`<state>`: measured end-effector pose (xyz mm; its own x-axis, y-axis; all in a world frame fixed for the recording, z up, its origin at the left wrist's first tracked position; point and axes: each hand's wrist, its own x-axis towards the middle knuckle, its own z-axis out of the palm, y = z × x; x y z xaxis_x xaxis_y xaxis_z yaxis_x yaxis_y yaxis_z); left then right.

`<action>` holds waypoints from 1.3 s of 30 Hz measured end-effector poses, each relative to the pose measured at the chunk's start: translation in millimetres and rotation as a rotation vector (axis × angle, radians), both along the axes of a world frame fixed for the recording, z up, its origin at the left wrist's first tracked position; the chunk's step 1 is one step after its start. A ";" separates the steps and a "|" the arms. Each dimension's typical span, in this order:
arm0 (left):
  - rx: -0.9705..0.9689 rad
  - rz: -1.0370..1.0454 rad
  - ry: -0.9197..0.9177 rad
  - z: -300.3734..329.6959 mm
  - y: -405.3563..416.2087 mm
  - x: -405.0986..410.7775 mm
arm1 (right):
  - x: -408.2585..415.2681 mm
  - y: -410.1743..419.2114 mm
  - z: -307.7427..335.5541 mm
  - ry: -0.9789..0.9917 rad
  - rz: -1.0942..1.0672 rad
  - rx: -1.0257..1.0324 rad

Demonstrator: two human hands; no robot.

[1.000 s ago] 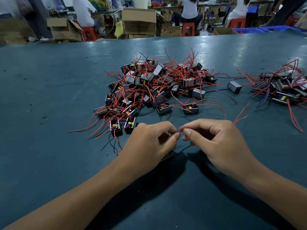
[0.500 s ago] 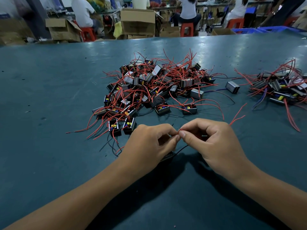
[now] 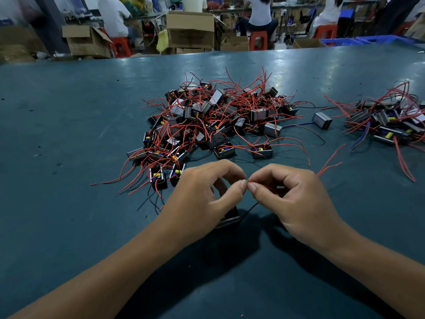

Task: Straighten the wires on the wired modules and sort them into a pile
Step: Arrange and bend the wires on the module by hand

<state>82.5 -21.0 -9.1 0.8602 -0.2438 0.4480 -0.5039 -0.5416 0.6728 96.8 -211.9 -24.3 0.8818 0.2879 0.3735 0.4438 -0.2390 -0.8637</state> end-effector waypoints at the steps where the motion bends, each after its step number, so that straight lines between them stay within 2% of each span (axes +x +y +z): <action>1: 0.012 -0.002 -0.007 1.4 0.0 0.1 | -0.3 0.2 0.3 -0.003 0.007 -0.004; 7: 0.074 -0.045 -0.026 7.6 2.9 1.0 | -3.1 0.2 5.1 -0.056 0.013 -0.036; 14: -0.024 -0.076 0.147 8.6 1.4 -1.6 | -4.6 1.9 7.6 -0.106 0.016 -0.065; 19: -0.035 -0.077 0.167 10.2 1.5 -1.6 | -3.2 0.5 7.1 -0.145 0.007 -0.084; 21: 0.001 -0.063 0.118 10.0 2.0 -2.1 | -3.1 -0.2 7.5 -0.149 0.012 -0.081; 25: 0.189 0.000 -0.117 9.9 2.8 -1.4 | -2.9 -0.2 7.6 -0.156 0.022 -0.087; 31: 0.356 0.072 -0.368 10.8 -0.2 -4.4 | -3.2 0.4 8.4 -0.129 0.014 -0.071; 34: 0.341 0.070 -0.368 10.8 -0.8 -4.9 | -3.9 0.4 9.2 -0.120 0.024 -0.076; 39: 0.236 0.061 -0.224 11.6 -4.0 -5.6 | -4.2 0.6 10.6 -0.149 0.029 -0.086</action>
